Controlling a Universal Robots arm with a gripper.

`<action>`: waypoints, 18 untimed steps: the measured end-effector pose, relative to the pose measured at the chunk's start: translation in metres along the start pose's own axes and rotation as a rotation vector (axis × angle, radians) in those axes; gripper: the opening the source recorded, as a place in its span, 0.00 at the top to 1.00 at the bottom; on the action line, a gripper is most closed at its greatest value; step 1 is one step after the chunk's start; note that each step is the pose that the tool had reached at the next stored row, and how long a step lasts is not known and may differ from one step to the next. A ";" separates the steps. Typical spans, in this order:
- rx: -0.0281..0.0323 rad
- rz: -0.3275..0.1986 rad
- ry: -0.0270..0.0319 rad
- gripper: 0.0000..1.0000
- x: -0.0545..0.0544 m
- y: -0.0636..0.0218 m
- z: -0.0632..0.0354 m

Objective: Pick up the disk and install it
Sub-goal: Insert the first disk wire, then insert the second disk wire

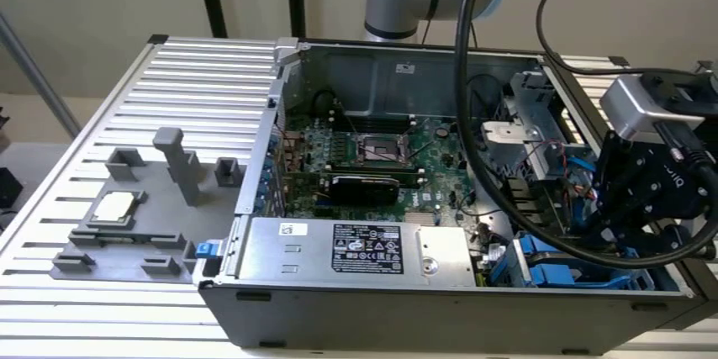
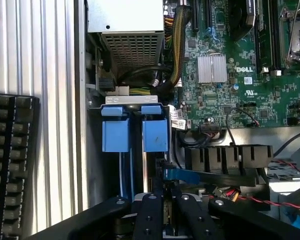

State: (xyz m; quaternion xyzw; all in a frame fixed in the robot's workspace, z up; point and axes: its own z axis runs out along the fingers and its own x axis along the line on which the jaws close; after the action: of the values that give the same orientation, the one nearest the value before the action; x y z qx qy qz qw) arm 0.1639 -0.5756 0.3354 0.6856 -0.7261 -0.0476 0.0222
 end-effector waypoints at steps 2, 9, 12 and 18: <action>-0.0005 0.000 -0.0015 0.00 0.000 -0.0002 0.0007; -0.0010 0.000 -0.0005 0.00 -0.001 0.0018 -0.0188; -0.0010 0.000 -0.0003 0.00 -0.001 0.0033 -0.0338; -0.0010 0.000 -0.0005 0.00 -0.001 0.0096 -0.0381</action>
State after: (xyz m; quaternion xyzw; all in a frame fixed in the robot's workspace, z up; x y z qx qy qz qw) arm 0.1581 -0.5755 0.3742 0.6856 -0.7260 -0.0481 0.0224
